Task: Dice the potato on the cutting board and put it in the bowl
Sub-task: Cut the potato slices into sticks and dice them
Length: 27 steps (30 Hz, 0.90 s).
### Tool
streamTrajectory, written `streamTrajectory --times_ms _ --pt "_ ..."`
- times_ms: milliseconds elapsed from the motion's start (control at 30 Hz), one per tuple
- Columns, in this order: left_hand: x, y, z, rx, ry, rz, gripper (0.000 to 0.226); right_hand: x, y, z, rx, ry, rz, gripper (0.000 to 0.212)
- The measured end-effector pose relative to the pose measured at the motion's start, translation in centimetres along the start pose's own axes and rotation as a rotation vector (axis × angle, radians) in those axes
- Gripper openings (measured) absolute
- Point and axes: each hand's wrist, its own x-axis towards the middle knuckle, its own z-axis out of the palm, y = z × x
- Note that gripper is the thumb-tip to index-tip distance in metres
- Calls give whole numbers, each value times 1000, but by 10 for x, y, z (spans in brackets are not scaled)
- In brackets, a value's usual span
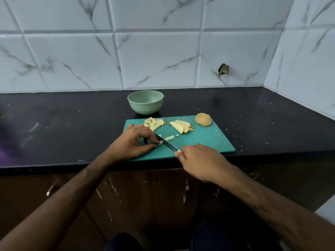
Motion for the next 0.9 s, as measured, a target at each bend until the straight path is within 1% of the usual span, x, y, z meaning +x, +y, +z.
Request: streamTrajectory --times_ms 133,267,333,433,567,700,833,900 --pt "0 -1 0 17 10 11 10 -9 4 -11 8 0 1 38" --pt "-1 -2 1 15 25 8 10 -18 3 -4 -7 -12 -13 39" --pt "0 -1 1 19 21 15 12 -16 0 2 -10 -2 -15 37" --pt "0 -1 1 29 13 9 9 -7 -4 7 -2 6 -20 38" --pt "-1 1 -1 38 43 21 7 0 -5 -1 -19 12 -11 37" --pt "-1 2 -1 64 61 17 16 -9 -1 -11 -44 23 -20 39" --pt "-1 2 -2 47 50 15 7 -21 -2 -5 -51 7 -41 40" --pt "-1 4 -1 57 55 22 10 -21 -4 -1 -40 18 -41 38"
